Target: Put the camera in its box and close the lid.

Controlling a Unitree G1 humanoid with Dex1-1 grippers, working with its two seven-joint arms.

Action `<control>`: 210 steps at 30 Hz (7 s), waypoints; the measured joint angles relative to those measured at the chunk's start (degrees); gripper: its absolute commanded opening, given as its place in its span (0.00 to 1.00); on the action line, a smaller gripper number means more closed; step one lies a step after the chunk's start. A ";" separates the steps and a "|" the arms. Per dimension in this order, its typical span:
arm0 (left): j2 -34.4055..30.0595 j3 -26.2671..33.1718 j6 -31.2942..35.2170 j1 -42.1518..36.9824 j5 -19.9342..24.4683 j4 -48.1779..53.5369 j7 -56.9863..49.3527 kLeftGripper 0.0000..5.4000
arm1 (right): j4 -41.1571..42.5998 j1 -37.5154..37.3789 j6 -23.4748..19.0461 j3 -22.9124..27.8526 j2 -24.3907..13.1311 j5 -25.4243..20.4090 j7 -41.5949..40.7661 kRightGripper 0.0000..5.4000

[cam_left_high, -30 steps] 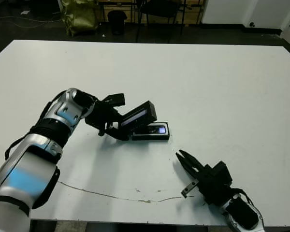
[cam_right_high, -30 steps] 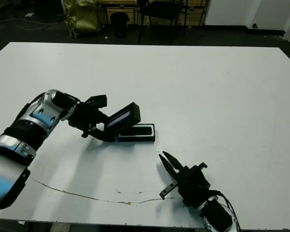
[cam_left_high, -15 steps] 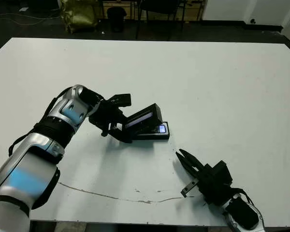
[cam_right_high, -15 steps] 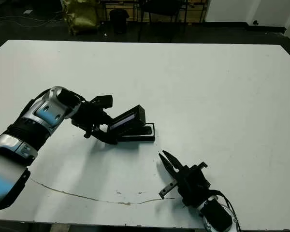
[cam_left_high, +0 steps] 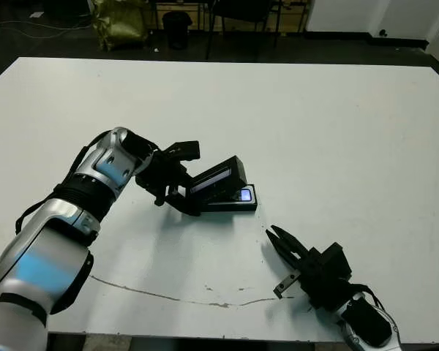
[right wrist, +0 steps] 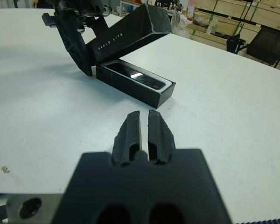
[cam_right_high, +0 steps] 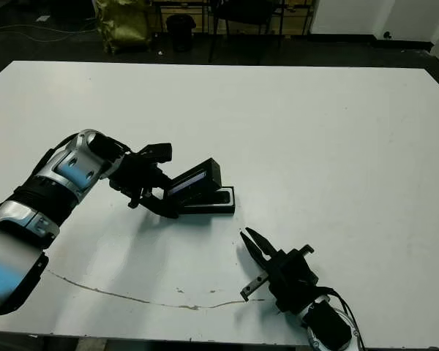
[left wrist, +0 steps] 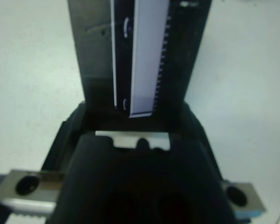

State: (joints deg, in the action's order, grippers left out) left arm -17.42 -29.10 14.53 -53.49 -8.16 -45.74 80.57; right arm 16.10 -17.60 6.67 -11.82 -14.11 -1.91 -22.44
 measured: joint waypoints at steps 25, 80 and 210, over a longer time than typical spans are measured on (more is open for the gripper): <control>7.31 -1.50 -3.97 -5.42 -5.49 -9.48 -1.85 0.44 | -0.19 -0.70 -0.56 0.07 0.04 -1.02 -0.09 0.00; 2.38 2.91 -18.76 1.73 0.81 -13.01 -9.62 1.00 | -2.49 -0.63 2.73 -0.32 -0.47 0.54 0.11 0.00; 14.51 46.33 13.90 46.88 48.18 69.41 -63.01 0.00 | 2.36 3.57 7.90 7.21 2.88 -10.58 2.43 0.00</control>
State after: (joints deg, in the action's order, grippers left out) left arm -2.91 17.23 28.43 -6.61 40.02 23.66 17.57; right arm 18.46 -14.03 14.57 -4.61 -11.23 -12.49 -20.01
